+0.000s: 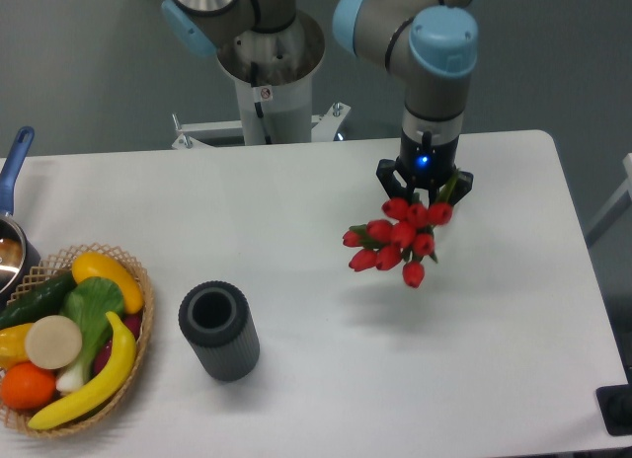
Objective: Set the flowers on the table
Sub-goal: 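Lower the held tulips toward the open table surface, then open the gripper to release the tulips onto the table and lift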
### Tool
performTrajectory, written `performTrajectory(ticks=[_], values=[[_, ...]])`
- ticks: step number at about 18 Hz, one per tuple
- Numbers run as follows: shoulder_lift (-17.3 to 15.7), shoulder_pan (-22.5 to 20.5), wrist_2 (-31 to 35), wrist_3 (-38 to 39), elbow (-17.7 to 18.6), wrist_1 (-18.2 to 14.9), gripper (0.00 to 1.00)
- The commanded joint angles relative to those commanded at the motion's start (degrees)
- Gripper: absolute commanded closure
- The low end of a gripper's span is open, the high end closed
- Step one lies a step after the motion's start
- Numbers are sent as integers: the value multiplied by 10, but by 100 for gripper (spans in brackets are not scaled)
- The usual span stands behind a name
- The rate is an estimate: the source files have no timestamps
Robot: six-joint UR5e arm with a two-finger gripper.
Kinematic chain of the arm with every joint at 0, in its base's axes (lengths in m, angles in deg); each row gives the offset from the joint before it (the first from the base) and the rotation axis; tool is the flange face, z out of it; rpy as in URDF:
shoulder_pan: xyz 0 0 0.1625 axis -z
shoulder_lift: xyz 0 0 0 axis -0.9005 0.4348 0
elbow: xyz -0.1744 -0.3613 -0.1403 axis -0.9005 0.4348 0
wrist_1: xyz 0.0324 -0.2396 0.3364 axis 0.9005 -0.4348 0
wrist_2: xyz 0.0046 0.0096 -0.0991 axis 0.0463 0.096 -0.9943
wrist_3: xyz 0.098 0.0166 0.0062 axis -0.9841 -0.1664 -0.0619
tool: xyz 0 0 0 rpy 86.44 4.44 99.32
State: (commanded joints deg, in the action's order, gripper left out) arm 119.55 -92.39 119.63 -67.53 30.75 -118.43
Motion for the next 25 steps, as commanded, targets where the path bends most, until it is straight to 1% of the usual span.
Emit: performTrajectory(ticks=[4, 6, 7, 8, 9, 10, 11, 12, 15, 18, 21, 23, 25], values=[[14, 7, -1, 0, -3, -2, 62], [21, 15, -1, 1, -8, -3, 59], [23, 15, 0, 1, -9, 0, 51], [23, 15, 0, 0, -9, 3, 31], [22, 14, -1, -1, -11, 5, 26], [22, 14, -2, -1, -17, 5, 18], [21, 13, -3, -2, -19, 7, 3], [19, 13, -4, -2, -23, 9, 0], [13, 10, -5, -6, -37, 11, 0], [16, 4, -4, -18, -61, 31, 0], [13, -21, -6, -25, -68, 27, 0], [8, -33, -7, -67, -67, 24, 0], [3, -46, -7, -128, -67, 11, 0]])
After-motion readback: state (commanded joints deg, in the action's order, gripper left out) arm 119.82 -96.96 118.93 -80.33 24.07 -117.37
